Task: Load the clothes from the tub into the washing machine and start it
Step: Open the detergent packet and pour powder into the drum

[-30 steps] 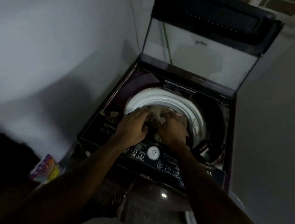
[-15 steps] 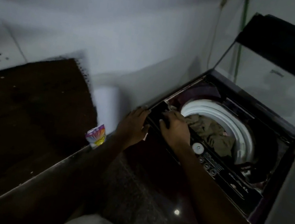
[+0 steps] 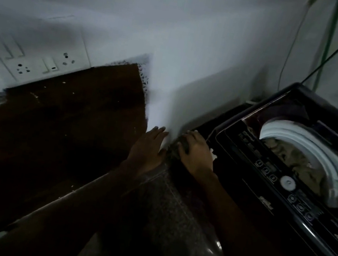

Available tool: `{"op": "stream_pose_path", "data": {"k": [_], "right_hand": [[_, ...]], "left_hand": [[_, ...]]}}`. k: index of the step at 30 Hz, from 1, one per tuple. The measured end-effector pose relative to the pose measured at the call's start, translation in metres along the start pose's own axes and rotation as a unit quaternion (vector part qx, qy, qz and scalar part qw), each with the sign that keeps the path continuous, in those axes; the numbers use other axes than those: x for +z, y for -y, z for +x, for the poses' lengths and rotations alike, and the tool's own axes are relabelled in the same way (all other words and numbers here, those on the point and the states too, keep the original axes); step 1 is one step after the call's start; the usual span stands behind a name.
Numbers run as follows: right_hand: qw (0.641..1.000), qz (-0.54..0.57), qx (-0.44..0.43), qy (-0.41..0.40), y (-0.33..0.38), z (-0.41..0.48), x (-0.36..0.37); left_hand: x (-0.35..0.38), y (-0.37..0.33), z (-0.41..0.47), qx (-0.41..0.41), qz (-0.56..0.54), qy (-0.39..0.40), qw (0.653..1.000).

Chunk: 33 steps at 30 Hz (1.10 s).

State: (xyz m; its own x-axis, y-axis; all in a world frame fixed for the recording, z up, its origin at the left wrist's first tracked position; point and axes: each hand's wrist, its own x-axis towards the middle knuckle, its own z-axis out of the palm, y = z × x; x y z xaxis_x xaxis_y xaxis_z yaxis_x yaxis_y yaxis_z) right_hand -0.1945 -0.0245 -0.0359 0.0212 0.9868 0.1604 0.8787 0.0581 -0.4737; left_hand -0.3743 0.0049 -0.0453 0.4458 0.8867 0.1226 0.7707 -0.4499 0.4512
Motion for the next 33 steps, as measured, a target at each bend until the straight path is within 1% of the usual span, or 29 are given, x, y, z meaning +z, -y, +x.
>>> {"op": "stream_pose_path", "data": {"k": [4,6,8,10,12,16,19,21,23,26,29,33], "right_hand": [[1.000,0.000,0.009,0.029,0.011,0.012,0.036],[0.999,-0.001,0.006,0.045,0.011,0.021,0.054],[0.998,-0.017,-0.005,0.064,0.001,0.040,0.095],[0.996,-0.024,-0.005,0.080,-0.007,0.048,0.118],[0.995,-0.015,-0.018,0.095,-0.027,0.065,0.177],[0.991,-0.032,-0.041,0.121,-0.079,0.099,0.298],[0.990,-0.042,-0.056,0.122,-0.121,0.124,0.390],[0.990,-0.047,-0.062,0.118,-0.146,0.139,0.445],[0.990,-0.055,-0.073,0.110,-0.166,0.152,0.491],[0.990,-0.059,-0.093,0.085,-0.185,0.172,0.539],[0.988,-0.073,-0.118,0.060,-0.200,0.191,0.567],[0.986,-0.087,-0.139,0.025,-0.212,0.206,0.592]], "left_hand": [[0.013,0.032,-0.001,-0.025,-0.006,0.014,1.000],[0.022,0.048,0.002,-0.034,0.007,0.006,0.999],[0.048,0.080,0.010,-0.052,0.015,-0.001,0.999],[0.064,0.099,0.013,-0.053,0.021,-0.003,0.998],[0.116,0.144,0.021,-0.054,0.016,-0.034,0.998],[0.228,0.233,0.035,-0.089,0.012,-0.063,0.994],[0.311,0.298,0.050,-0.097,0.028,-0.068,0.993],[0.357,0.336,0.057,-0.128,0.027,-0.072,0.989],[0.396,0.367,0.059,-0.152,0.027,-0.082,0.985],[0.439,0.406,0.058,-0.165,0.020,-0.117,0.979],[0.473,0.425,0.058,-0.215,-0.041,-0.170,0.961],[0.502,0.435,0.068,-0.302,-0.170,-0.232,0.909]]}}
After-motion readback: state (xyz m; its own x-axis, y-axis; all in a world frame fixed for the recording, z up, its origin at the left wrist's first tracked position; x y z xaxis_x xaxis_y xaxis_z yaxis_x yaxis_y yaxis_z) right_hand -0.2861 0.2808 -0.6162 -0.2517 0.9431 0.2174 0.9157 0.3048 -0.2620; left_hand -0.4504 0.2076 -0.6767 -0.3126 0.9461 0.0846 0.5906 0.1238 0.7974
